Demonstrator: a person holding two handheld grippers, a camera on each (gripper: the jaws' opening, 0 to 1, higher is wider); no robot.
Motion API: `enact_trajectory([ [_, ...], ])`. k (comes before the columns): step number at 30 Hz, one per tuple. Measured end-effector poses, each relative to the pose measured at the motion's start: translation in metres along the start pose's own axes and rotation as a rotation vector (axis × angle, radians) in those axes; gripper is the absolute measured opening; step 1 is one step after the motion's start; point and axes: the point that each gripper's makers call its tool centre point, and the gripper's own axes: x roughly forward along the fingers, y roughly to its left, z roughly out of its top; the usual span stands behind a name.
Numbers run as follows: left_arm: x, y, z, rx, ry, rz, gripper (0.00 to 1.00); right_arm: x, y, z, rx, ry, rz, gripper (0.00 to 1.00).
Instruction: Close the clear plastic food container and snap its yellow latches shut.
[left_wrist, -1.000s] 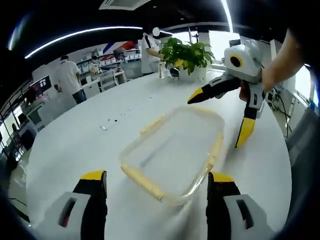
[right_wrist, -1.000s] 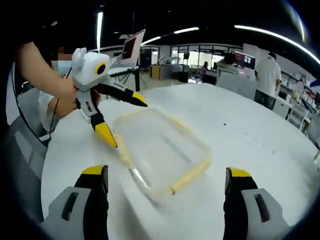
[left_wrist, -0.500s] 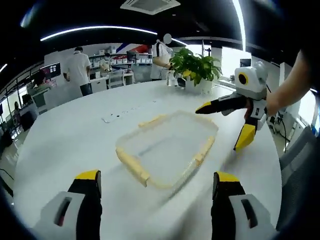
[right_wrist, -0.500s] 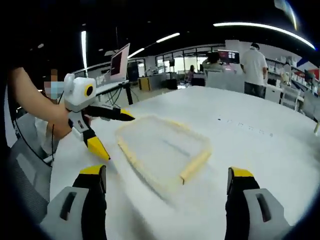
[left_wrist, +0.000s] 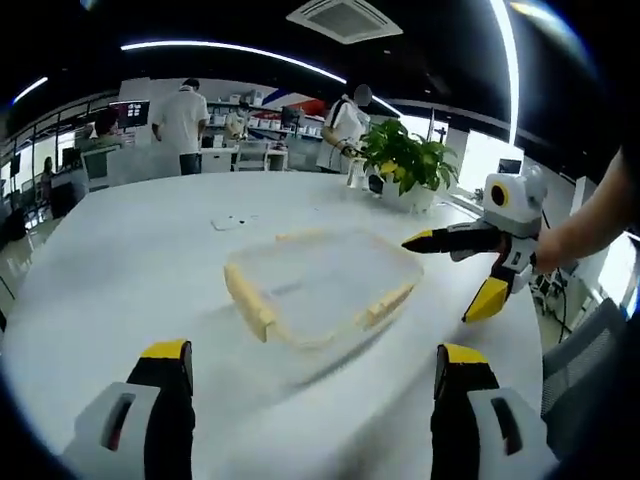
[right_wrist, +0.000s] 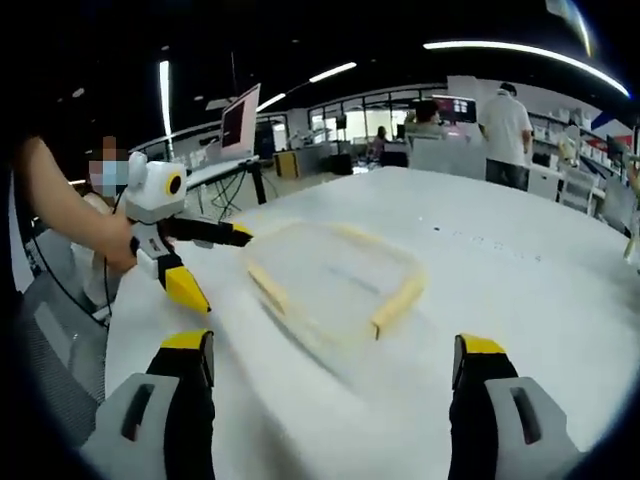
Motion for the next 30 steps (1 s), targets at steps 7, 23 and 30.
enact_trajectory([
  [7,-0.01,0.005,-0.002,-0.016,-0.001,0.022,0.98,-0.007,0.001,-0.006,0.007,0.01,0.005,0.98],
  [23,-0.034,0.0,-0.015,-0.084,-0.004,0.039,0.94,-0.031,0.009,-0.019,0.025,0.023,-0.001,0.95],
  [30,-0.049,-0.008,-0.018,-0.126,-0.014,0.037,0.93,-0.045,0.015,-0.027,0.043,0.024,-0.012,0.95],
])
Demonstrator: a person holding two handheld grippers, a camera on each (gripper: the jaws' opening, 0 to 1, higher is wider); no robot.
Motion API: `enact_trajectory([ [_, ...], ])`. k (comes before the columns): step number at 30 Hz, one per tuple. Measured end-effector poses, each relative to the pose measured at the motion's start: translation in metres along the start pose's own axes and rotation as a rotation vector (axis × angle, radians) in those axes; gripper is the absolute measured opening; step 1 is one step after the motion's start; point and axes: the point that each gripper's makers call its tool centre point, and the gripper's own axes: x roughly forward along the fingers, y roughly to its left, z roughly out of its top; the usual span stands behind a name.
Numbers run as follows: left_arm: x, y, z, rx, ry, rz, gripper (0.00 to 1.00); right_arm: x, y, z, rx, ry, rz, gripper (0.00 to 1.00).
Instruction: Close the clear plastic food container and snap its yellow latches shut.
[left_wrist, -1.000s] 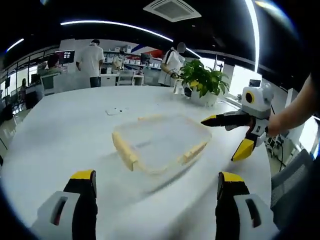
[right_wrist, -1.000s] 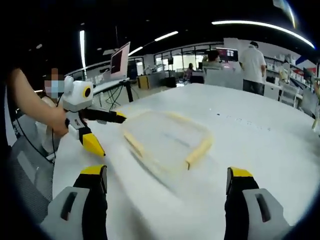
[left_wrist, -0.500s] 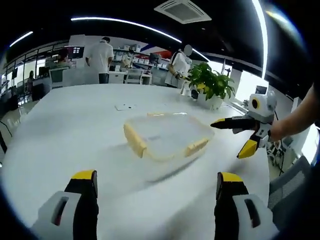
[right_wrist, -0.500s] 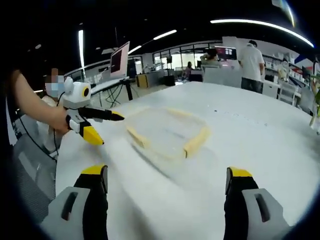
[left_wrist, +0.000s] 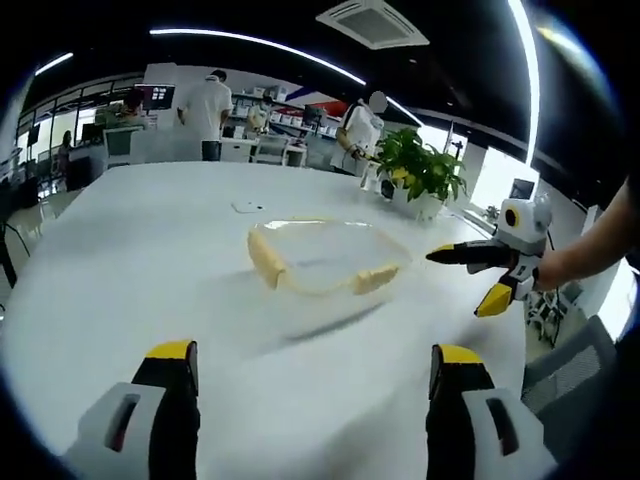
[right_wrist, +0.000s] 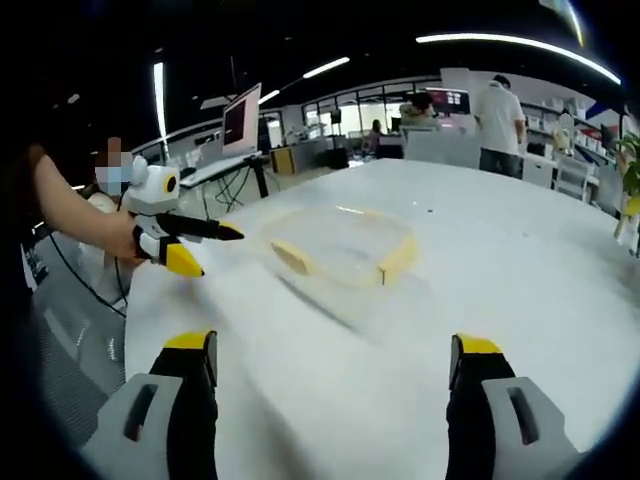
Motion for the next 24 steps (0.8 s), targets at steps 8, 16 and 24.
enact_trajectory([
  [8,-0.012,-0.003,-0.008,-0.005,0.005,0.002,0.92,-0.014,0.008,-0.005,0.027,-0.013,-0.004,0.95],
  [16,-0.026,-0.01,-0.019,-0.037,0.011,-0.006,0.91,-0.028,0.019,-0.011,0.045,-0.003,0.001,0.94],
  [24,-0.041,-0.01,-0.02,-0.044,0.005,0.001,0.9,-0.038,0.029,-0.009,0.069,-0.021,-0.016,0.93],
])
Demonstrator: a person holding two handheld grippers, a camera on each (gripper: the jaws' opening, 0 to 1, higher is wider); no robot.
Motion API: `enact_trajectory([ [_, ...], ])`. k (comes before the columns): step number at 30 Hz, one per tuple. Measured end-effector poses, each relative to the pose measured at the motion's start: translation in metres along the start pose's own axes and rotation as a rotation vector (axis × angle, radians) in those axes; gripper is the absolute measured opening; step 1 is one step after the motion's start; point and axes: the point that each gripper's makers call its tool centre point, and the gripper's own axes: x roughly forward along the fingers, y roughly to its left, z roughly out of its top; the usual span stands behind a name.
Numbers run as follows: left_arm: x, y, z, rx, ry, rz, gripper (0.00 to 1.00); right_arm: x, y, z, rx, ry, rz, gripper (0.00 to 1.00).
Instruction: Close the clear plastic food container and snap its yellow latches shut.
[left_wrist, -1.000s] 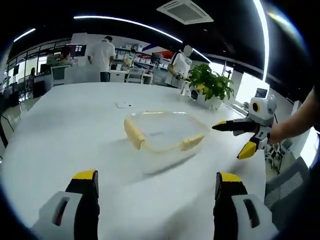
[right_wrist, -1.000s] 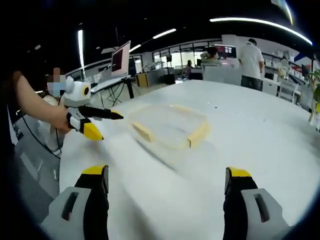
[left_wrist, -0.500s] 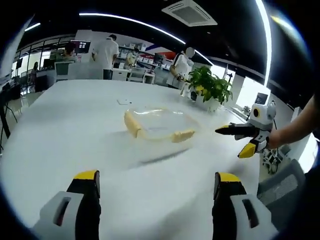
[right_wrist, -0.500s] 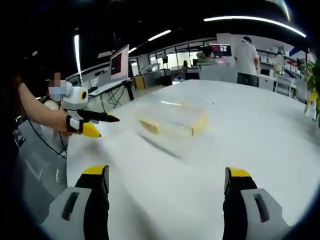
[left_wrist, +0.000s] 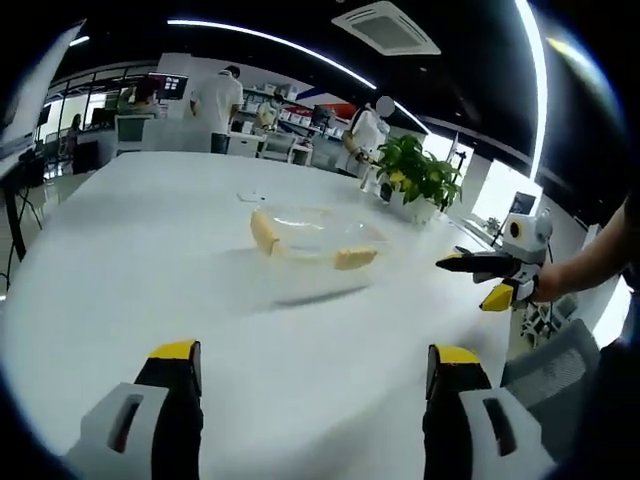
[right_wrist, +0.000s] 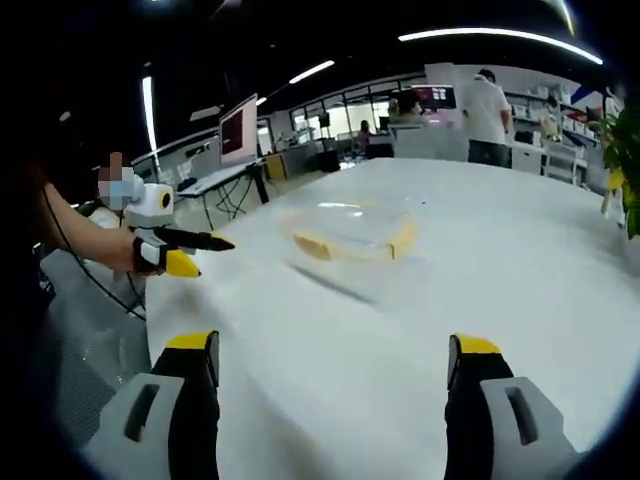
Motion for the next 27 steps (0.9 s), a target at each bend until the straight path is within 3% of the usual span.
enact_trajectory([
  [5,-0.014,-0.002,-0.004,-0.008,-0.003,0.008,0.89,-0.007,0.005,-0.001,0.013,-0.009,-0.011,0.92],
  [7,-0.021,-0.005,-0.005,-0.053,-0.012,0.006,0.89,-0.01,0.008,-0.004,0.012,-0.006,-0.014,0.92],
  [27,-0.066,-0.019,-0.032,-0.062,0.016,0.004,0.87,-0.053,0.016,-0.017,0.059,-0.014,-0.064,0.9],
])
